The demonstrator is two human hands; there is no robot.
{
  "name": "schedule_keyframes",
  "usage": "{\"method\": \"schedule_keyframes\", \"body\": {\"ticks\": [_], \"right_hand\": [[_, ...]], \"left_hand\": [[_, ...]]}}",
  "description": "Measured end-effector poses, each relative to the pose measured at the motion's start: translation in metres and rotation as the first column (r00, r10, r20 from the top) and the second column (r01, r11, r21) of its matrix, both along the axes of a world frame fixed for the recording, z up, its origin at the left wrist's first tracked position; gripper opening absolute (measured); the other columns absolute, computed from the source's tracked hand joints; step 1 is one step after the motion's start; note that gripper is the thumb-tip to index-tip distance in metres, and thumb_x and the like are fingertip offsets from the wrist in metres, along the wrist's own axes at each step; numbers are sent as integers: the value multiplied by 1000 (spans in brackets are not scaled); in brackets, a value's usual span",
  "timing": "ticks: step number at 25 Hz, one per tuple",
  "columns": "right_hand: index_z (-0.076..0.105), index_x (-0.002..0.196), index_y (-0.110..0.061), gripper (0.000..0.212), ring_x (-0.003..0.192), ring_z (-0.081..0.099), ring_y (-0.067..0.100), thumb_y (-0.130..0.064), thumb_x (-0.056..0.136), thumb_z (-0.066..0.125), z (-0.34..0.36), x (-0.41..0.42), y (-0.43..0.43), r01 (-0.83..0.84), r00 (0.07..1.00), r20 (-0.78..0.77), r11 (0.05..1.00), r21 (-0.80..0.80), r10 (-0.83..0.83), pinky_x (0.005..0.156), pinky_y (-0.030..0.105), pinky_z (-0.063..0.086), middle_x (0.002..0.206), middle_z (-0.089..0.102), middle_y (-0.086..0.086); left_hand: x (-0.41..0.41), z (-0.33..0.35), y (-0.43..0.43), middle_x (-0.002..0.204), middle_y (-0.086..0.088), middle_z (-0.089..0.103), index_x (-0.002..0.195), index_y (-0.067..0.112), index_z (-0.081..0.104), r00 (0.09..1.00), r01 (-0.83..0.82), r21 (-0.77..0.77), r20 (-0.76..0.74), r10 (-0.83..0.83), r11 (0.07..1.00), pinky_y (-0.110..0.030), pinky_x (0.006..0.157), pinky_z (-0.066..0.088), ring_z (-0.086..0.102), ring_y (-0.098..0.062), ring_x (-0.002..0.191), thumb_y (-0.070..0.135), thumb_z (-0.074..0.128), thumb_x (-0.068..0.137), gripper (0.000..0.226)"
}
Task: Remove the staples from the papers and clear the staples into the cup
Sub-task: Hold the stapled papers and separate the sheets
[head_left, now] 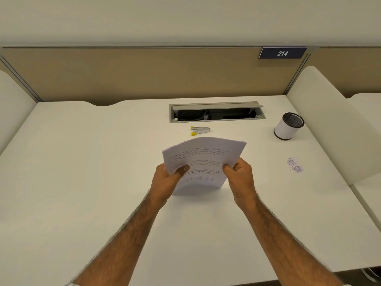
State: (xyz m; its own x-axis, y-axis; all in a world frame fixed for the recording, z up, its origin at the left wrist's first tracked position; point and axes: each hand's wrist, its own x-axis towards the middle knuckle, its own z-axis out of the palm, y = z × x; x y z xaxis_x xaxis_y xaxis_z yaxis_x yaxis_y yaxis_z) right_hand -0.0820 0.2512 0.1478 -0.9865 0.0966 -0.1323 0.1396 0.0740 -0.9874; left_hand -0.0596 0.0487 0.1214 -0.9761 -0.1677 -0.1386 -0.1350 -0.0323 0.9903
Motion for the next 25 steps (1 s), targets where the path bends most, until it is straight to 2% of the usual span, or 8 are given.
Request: {"method": "schedule_keyframes", "body": {"ticks": [5, 10, 13, 15, 17, 19, 22, 25], "right_hand": [[70, 99, -27, 31, 87, 69, 15, 0, 95, 54, 8, -4, 1, 13, 999, -50, 1000, 14, -12, 72, 24, 57, 93, 74, -9], [68, 109, -19, 30, 87, 70, 8, 4, 92, 57, 8, -2, 3, 4, 1000, -29, 1000, -26, -4, 67, 17, 55, 97, 74, -11], [64, 113, -25, 34, 95, 70, 12, 1, 91, 60, 11, -5, 6, -31, 999, -24, 999, -10, 31, 78, 24, 59, 104, 74, -10], [55, 128, -28, 49, 106, 66, 11, -5, 87, 69, 26, -12, 14, 41, 990, -136, 995, 93, -28, 90, 26, 54, 119, 69, -3], [43, 142, -30, 72, 117, 56, 7, -15, 81, 78, 55, -15, 24, 135, 941, -338, 921, 366, -4, 99, 22, 43, 130, 59, -5], [43, 144, -29, 75, 122, 51, 8, -23, 79, 80, 89, -11, 27, 125, 876, -438, 781, 612, 203, 103, 25, 40, 133, 56, -7], [58, 130, -31, 41, 104, 60, 15, -29, 90, 65, 122, -7, 15, -83, 878, -171, 495, 865, 448, 85, 29, 50, 119, 66, -7], [71, 101, -27, 20, 85, 64, 18, -26, 98, 51, 120, -13, 12, -223, 878, -57, 510, 831, 476, 69, 30, 51, 95, 71, -4]], "left_hand": [[-2, 6, 2, 107, 10, 80, 103, 46, 77, 1000, -17, -29, -26, 16, 999, -45, 90, 62, 75, -18, 98, 38, 74, 83, 22], [-3, 7, 2, 111, 10, 79, 117, 39, 72, 1000, -24, -23, -2, 24, 999, -42, 89, 62, 74, -21, 102, 40, 78, 79, 38], [-5, 9, 3, 101, 13, 81, 107, 37, 74, 999, -33, -65, -10, 32, 997, -40, 86, 61, 76, -16, 96, 25, 78, 92, 20], [-8, 21, -1, 93, 15, 80, 99, 36, 75, 999, -25, -130, -39, 20, 991, -39, 82, 61, 76, -13, 89, 23, 73, 97, 14], [-13, 35, -7, 90, 14, 79, 93, 39, 74, 998, 12, -247, -62, -28, 969, -37, 79, 61, 75, -14, 87, 30, 70, 98, 12], [-15, 51, -9, 87, 17, 75, 86, 45, 70, 987, 93, -395, -83, -136, 914, -31, 75, 57, 71, -13, 85, 29, 65, 102, 23], [-18, 73, -4, 86, 22, 72, 85, 51, 69, 950, 202, -573, -83, -301, 794, -31, 74, 55, 68, -9, 86, 29, 59, 104, 31], [-21, 79, -3, 100, 19, 73, 101, 44, 73, 935, 219, -655, -71, -347, 724, -31, 82, 51, 67, -11, 95, 30, 62, 103, 18]]}}
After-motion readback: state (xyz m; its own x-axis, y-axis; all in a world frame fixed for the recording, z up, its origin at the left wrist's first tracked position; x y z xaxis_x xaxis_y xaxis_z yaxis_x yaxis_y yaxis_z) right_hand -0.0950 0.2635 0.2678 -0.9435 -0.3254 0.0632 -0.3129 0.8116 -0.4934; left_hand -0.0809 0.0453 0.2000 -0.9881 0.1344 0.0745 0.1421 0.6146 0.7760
